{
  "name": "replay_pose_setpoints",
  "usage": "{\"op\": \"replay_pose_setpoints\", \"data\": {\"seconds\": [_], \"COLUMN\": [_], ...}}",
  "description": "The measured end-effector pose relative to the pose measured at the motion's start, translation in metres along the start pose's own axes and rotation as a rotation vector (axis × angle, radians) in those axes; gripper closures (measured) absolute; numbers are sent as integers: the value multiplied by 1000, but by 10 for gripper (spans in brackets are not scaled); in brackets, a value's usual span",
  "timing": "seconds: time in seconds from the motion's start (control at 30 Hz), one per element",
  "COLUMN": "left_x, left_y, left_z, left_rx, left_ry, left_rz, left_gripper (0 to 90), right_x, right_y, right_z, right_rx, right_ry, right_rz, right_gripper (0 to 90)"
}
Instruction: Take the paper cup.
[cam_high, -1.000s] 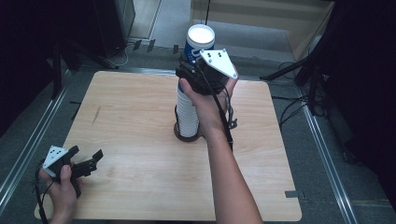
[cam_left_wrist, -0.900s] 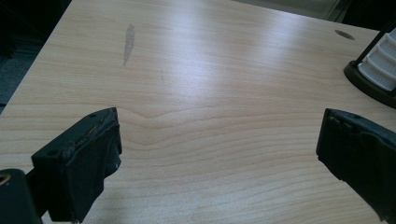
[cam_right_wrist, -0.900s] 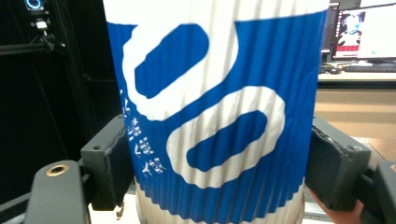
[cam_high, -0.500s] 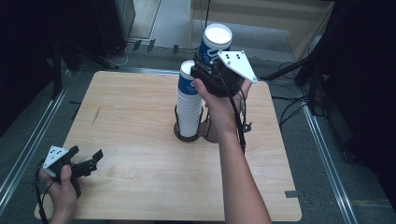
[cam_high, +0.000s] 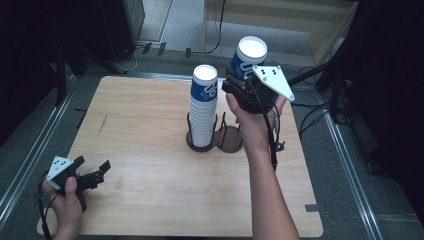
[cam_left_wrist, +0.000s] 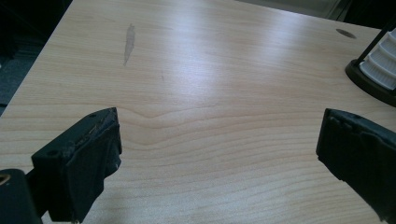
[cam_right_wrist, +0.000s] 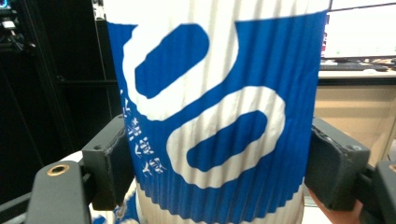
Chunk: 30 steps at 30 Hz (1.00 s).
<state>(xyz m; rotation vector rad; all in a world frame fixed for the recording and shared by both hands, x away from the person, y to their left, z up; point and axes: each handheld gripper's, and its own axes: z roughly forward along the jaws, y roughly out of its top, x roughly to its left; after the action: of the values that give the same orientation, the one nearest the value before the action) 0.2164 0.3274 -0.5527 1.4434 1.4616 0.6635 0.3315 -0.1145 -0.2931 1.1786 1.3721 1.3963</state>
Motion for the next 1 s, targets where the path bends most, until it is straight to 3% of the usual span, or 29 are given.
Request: {"op": "replay_pose_setpoints", "data": {"seconds": [0.5, 1.0], "left_x": [0, 0], "left_y": [0, 0], "left_z": [0, 1], "left_rx": [1, 10], "left_ry": [3, 10], "left_rz": [0, 8], "left_gripper": [10, 10], "right_x": [-23, -36], "right_y": [-33, -66], "right_z": [-21, -47], "right_rx": [34, 46], "right_ry": [-9, -24], "right_rz": [-15, -44], "right_gripper": [205, 205]}}
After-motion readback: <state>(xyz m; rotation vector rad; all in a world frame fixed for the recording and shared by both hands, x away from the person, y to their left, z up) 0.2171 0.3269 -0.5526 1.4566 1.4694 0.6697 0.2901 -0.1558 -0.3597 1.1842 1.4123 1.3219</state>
